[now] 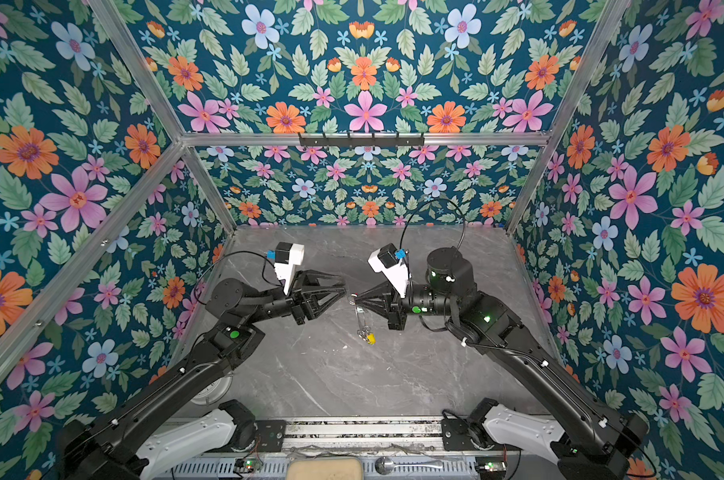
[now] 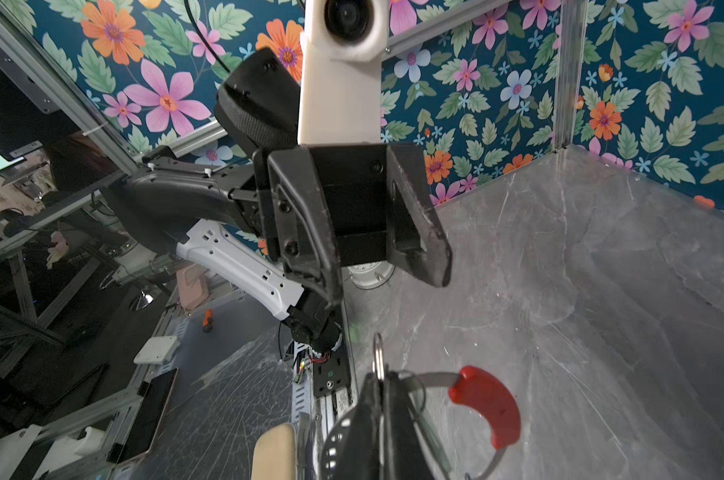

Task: Remove the keys from the keyring

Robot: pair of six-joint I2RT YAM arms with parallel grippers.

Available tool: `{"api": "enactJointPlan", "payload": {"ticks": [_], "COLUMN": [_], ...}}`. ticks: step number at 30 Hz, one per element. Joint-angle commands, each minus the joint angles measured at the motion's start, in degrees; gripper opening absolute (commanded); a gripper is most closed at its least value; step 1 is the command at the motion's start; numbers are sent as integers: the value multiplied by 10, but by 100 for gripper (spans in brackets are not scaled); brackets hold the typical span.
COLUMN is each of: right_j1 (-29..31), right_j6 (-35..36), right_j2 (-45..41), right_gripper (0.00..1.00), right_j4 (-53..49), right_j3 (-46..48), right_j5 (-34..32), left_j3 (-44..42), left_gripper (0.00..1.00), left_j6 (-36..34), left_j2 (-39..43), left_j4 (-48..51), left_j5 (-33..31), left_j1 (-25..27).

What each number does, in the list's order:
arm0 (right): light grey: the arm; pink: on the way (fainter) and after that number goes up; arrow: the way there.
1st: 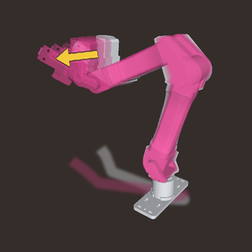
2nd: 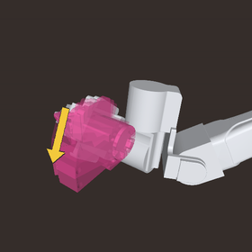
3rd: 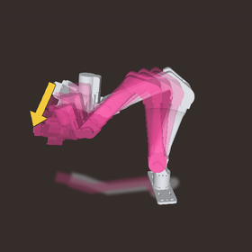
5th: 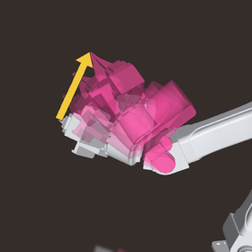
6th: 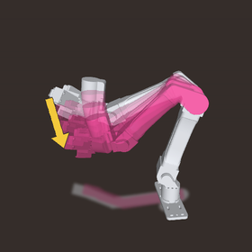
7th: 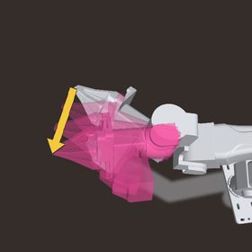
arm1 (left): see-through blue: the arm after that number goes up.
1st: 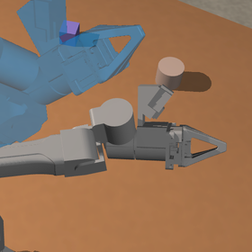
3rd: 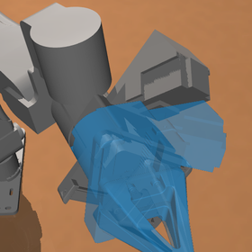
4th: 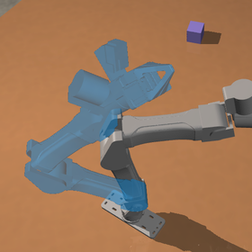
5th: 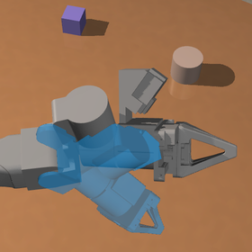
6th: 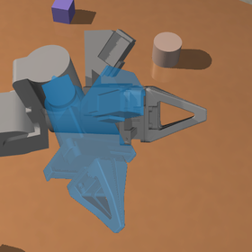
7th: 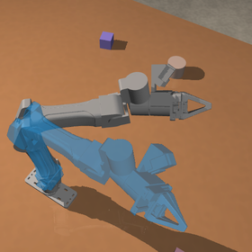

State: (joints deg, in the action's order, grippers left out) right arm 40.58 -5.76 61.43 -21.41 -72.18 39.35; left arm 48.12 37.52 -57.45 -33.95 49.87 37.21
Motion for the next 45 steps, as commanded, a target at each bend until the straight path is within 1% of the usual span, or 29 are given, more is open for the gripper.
{"api": "enactJointPlan", "payload": {"ticks": [1,2,5,9,11,15,17,21,27,31,33,35,37,38,39,41,43,45], "right_j1": [0,0,0,0,0,-1,0,0,-1,-1,0,-1,0,-1,0,0,0,-12], "right_j6": [35,36,36,36,36,37,35,35,33,29,25,24,24,24,24,21,18,15], "right_j2": [1,2,5,10,13,17,18,23,29,32,32,27,15,6,-7,-29,-48,-50], "right_gripper": [0,0,0,0,0,0,0,0,0,0,0,0,16,27,35,44,49,52], "right_j4": [-42,-43,-45,-43,-45,-44,-42,-46,-49,-46,-40,-30,-10,5,23,54,76,85], "right_j3": [-11,-13,-19,-25,-28,-31,-31,-34,-36,-37,-34,-28,-16,-5,7,32,52,63], "right_j5": [-6,-7,-9,-16,-21,-37,-43,-59,-74,-80,-79,-78,-74,-74,-75,-76,-76,-32], "left_j3": [26,34,52,61,62,63,65,65,67,65,59,52,46,43,39,31,23,13], "left_gripper": [41,41,33,37,36,28,28,22,15,7,0,0,0,0,0,0,0,0], "left_j6": [-40,-44,-56,-61,-61,-61,-62,-61,-61,-65,-66,-70,-72,-76,-79,-81,-81,-72], "left_j2": [-4,-6,-17,-25,-27,-29,-32,-36,-41,-38,-34,-27,-20,-16,-12,-6,-1,1], "left_j4": [104,115,154,171,170,165,164,157,151,143,128,116,107,103,101,85,69,38], "left_j5": [40,46,59,73,80,90,94,100,103,101,99,89,78,73,68,65,63,70], "left_j1": [0,0,0,0,0,1,2,6,8,9,11,10,11,11,11,11,11,11]}}
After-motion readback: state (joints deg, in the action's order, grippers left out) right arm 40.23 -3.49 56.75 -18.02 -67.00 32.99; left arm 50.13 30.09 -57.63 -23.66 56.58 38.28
